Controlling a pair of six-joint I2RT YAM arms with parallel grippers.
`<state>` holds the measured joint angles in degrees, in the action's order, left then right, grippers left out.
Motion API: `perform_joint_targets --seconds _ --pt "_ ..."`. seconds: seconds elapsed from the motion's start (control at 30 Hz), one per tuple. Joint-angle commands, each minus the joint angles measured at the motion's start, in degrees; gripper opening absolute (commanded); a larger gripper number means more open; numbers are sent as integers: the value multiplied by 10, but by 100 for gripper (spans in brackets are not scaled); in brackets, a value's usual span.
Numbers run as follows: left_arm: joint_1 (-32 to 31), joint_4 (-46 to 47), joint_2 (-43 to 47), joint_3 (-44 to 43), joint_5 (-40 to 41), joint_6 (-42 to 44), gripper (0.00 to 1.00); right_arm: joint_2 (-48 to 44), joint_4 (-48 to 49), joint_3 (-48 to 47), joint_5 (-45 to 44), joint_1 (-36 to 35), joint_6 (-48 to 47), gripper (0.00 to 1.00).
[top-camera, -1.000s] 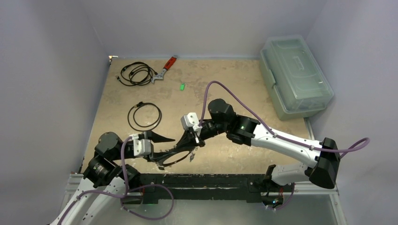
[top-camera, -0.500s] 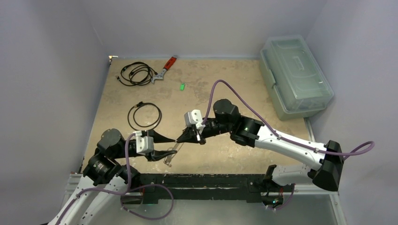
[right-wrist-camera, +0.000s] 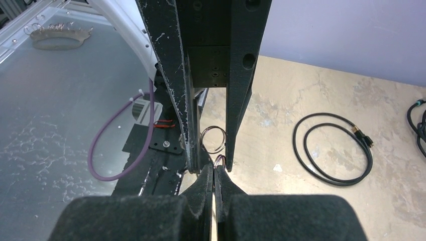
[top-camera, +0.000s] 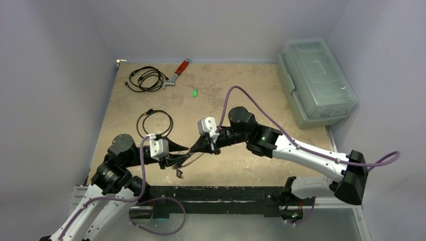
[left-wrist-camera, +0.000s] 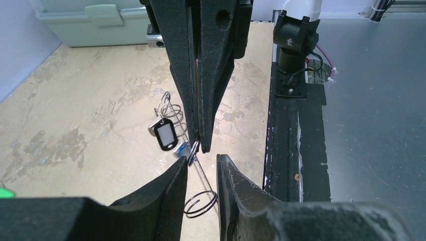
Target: Put the keys on the keyring
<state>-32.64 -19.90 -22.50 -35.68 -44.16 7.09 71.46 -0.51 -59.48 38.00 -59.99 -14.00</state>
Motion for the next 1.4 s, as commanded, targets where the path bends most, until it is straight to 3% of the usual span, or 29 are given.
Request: perform_joint_targets --seconds 0.0,0.13,0.3,0.77,1.0,1.37 --pt "0 18 -2 -5 16 0 27 -31 43 -2 6 0 8 0" --pt "0 24 -2 -2 26 2 35 -34 46 1 11 0 8 0" --pt "0 42 -9 5 30 -1 35 -34 51 4 17 0 11 0" --pt "-1 93 -22 28 28 -11 23 -38 64 9 26 0 17 0" --pt "-2 100 -11 32 18 -8 0 -34 73 14 27 0 22 0" --pt "-2 114 27 43 29 -11 0 -38 81 18 16 0 29 0"
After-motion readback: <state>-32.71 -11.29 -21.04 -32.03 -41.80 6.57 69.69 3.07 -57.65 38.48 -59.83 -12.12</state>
